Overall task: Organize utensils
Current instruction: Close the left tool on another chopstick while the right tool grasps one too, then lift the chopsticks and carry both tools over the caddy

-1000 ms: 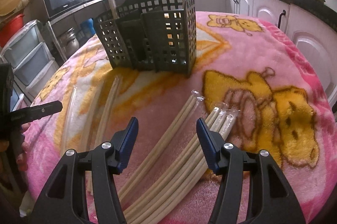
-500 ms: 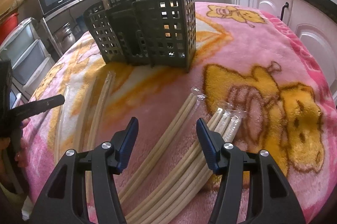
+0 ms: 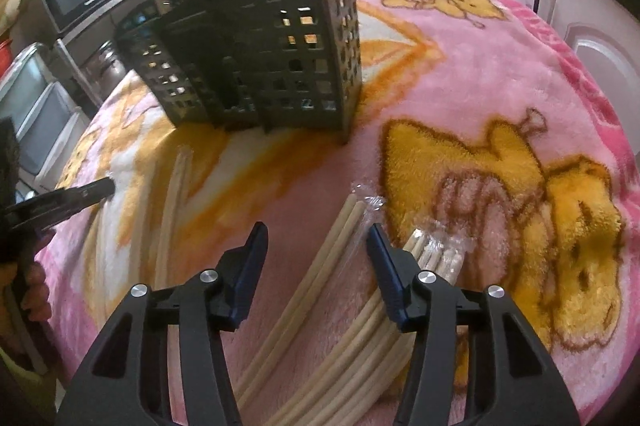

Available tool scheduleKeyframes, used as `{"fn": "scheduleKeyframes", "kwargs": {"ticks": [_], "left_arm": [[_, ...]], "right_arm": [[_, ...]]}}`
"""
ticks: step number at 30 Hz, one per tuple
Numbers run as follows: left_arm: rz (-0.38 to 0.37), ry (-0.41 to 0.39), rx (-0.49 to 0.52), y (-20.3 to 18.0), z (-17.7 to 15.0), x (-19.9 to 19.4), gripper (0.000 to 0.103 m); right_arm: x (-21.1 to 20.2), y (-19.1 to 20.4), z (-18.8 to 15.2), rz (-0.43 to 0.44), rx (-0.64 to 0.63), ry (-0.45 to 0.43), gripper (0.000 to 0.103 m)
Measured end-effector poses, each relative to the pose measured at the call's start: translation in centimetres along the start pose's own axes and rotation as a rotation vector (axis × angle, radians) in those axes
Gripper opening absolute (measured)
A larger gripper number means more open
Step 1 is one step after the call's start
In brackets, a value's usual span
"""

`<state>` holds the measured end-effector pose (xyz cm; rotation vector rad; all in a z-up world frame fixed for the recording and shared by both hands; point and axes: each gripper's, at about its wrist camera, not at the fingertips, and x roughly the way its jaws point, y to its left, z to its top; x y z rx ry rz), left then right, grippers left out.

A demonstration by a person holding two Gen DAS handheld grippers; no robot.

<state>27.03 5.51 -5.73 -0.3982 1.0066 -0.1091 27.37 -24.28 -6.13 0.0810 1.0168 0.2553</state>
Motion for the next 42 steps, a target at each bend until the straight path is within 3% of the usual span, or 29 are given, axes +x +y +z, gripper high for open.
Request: {"fn": "scheduleKeyframes", "kwargs": {"ticks": [4,12,16,20,30,42], "left_arm": [[-0.02,0.013,-0.002,0.6,0.2,-0.1,0.008],[-0.04,0.031,0.011,1.2,0.5,0.2,0.008],[-0.042,0.023,0.028,0.9,0.6,0.6,0.008],[-0.035,0.015,0.044,0.8,0.8,0.2,0.004],[-0.046,-0.096,0.087,0.1,0.9,-3.8,0.001],[-0.035,-0.213,0.174,-2.3,0.5,-7.6,0.001]], "right_arm": [[0.7,-0.1,0.8,-0.022,0.023,0.031,0.046],[1.3,0.3,1.6,-0.079,0.011,0.06,0.022],[1.6,1.0,1.8,-0.067,0.005,0.049,0.014],[1.2,1.3,2.2,0.005,0.031,0.044,0.006],[-2.1,2.9,2.9,0.161,0.009,-0.08,0.006],[-5.6,5.7,2.0,0.2,-0.131,-0.281,0.006]]}}
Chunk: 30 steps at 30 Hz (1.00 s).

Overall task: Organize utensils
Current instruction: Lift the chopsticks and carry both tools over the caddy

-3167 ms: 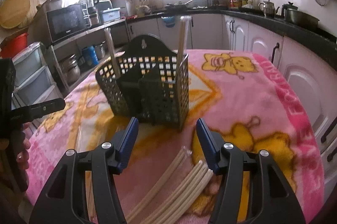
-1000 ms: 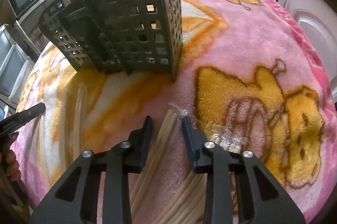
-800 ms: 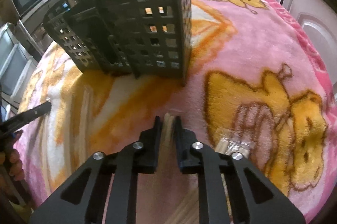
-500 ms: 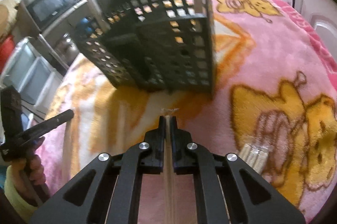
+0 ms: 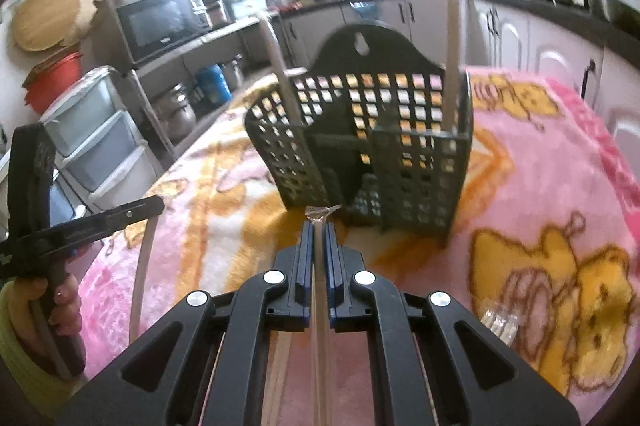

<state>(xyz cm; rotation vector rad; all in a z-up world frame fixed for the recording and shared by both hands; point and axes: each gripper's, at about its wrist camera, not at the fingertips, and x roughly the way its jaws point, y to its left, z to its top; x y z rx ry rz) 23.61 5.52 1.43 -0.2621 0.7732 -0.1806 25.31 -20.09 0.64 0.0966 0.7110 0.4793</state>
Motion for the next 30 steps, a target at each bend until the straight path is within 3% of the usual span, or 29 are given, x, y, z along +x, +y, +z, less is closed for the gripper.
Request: {"fn": "scheduleKeyframes", "kwargs": {"ticks": [11,30], "left_arm": [[-0.008,-0.102,0.091,-3.5,1.8,-2.2,0.001],[-0.067,-0.193,0.135,-6.9,7.4,-3.7,0.001]], "right_arm": [[-2.1,-0.1,1.2,0.017,-0.02,-0.125,0.006],[-3.4,-1.1,5.4,0.006,0.012,-0.277,0.006]]}}
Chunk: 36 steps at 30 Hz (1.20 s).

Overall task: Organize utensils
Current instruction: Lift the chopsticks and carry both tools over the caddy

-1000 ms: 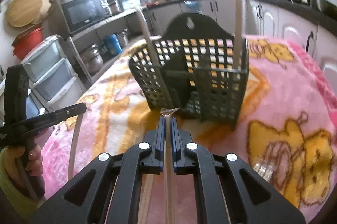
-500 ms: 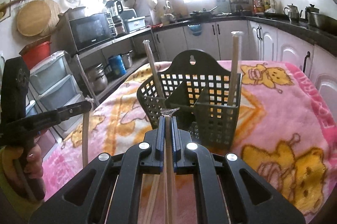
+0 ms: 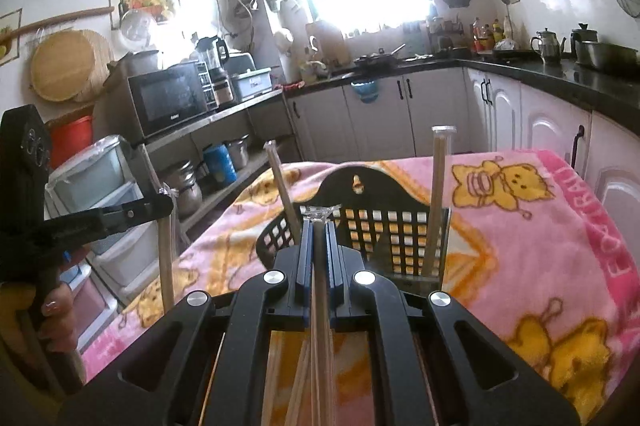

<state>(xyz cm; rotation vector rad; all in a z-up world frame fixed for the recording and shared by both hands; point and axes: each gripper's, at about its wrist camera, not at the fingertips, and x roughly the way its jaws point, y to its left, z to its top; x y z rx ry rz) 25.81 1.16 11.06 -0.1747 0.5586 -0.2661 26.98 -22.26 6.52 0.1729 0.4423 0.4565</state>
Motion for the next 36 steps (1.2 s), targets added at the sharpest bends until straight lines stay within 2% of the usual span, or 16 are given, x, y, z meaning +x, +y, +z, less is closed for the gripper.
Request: {"fn": "scheduleKeyframes", "kwargs": {"ticks": [7,20,29,36], "left_arm": [[-0.012,-0.026,0.025,-1.0,2.8,0.5,0.001],[-0.03,-0.089,0.029,-2.4,9.1,2.6,0.001],[-0.018,-0.118,0.054,-3.3,11.2,4.8,0.001],[-0.009,-0.126,0.042,-3.0,11.8,7.0,0.001]], "right_arm": [[1.2,0.0,2.0,-0.028,-0.02,-0.02,0.006],[4.0,-0.8,8.2,-0.071,-0.062,-0.104,0.006],[6.2,-2.3,11.0,-0.105,-0.069,-0.176,0.006],[8.0,-3.5,11.9,-0.133,-0.035,-0.233,0.006]]}}
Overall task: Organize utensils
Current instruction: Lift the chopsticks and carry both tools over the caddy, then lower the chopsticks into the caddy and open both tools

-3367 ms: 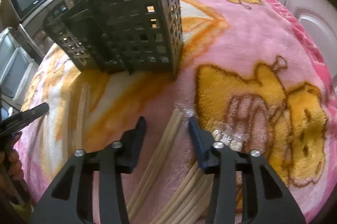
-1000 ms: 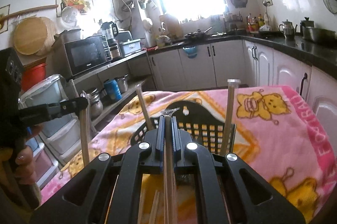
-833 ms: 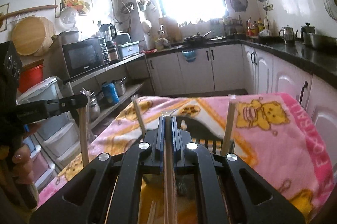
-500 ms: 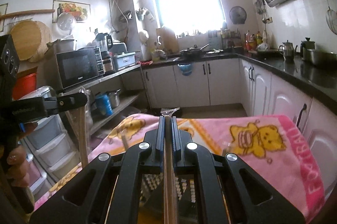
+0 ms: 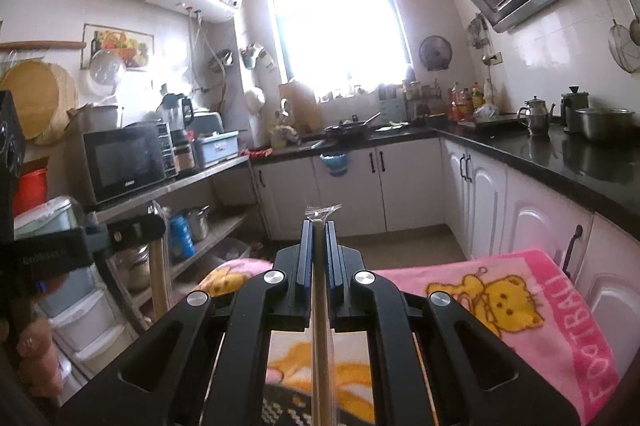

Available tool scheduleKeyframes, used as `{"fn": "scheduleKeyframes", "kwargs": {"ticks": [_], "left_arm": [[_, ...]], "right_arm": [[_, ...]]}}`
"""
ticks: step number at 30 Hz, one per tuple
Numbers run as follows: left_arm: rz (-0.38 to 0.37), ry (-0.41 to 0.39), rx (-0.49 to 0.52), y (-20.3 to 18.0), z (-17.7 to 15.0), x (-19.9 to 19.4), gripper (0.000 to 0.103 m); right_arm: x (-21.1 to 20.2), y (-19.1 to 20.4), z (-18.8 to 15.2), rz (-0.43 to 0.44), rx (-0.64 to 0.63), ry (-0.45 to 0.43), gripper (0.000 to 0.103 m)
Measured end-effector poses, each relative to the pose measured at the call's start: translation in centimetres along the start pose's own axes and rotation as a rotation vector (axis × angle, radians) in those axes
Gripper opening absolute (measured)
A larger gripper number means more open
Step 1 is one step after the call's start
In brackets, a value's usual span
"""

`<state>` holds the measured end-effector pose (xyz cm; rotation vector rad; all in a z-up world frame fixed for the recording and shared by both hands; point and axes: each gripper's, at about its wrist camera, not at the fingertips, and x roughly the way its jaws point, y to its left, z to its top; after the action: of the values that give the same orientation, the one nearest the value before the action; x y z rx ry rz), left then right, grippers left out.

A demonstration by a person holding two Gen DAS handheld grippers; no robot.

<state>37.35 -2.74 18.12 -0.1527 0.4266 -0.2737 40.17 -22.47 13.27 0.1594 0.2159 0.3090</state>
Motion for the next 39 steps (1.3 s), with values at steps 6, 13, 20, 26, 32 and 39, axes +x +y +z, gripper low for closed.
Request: {"fn": "scheduleKeyframes", "kwargs": {"ticks": [6,13,20,26,32,39], "left_arm": [[0.018,-0.015,0.007,0.3,-0.5,1.8,0.001],[0.029,-0.02,0.014,0.9,-2.0,3.2,0.001],[0.022,-0.021,0.015,1.1,-3.0,3.7,0.001],[0.002,-0.005,0.012,1.2,-4.1,3.7,0.001],[-0.008,0.021,0.013,1.4,-5.2,3.5,0.001],[-0.004,0.089,-0.006,2.1,-6.7,3.5,0.001]], "right_arm": [[0.9,-0.3,-0.2,-0.044,0.005,-0.036,0.006],[1.1,-1.0,-2.2,-0.135,0.027,-0.068,0.006],[-0.9,-0.9,-4.4,-0.213,-0.021,-0.151,0.006],[-2.3,-1.5,-5.8,-0.192,-0.033,-0.153,0.006],[-3.4,-2.0,-6.6,-0.149,-0.015,-0.107,0.006],[-4.6,-2.0,-7.6,-0.097,-0.007,-0.011,0.006]]}}
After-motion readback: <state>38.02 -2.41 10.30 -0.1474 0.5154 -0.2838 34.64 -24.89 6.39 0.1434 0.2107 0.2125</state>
